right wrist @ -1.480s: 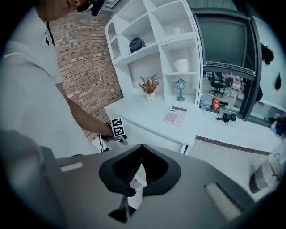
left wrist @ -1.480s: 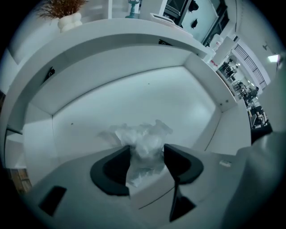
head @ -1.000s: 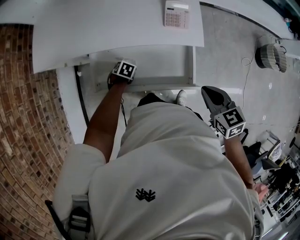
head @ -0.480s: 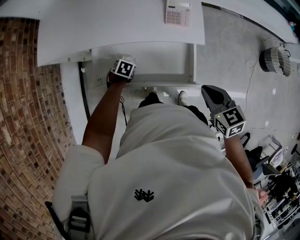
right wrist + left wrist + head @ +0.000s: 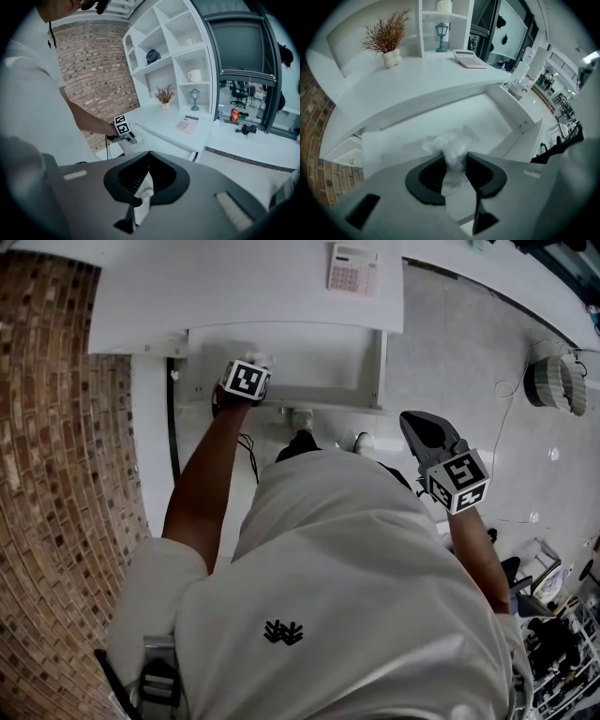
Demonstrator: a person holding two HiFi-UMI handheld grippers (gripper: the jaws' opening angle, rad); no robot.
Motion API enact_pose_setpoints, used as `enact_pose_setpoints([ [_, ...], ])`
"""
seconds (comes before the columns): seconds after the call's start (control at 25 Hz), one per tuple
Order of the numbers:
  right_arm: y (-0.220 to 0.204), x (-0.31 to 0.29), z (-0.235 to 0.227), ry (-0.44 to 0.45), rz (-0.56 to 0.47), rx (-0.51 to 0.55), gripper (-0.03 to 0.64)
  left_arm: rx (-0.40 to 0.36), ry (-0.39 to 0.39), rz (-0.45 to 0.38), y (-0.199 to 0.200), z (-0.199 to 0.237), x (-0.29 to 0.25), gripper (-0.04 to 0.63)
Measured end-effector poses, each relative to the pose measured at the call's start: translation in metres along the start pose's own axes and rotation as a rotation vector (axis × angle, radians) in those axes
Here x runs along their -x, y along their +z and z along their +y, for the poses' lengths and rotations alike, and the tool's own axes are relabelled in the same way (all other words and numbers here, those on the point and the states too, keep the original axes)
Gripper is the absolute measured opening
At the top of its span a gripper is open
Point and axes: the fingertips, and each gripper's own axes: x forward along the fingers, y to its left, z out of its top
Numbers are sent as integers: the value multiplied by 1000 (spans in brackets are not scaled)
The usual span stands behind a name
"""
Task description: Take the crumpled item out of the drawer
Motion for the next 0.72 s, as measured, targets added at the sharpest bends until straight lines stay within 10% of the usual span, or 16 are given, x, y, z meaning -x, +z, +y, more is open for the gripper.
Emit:
enact_pose_setpoints([
  [0.72, -26, 46, 1, 132, -68, 87, 14, 74, 83, -174, 18, -69, 94, 121],
])
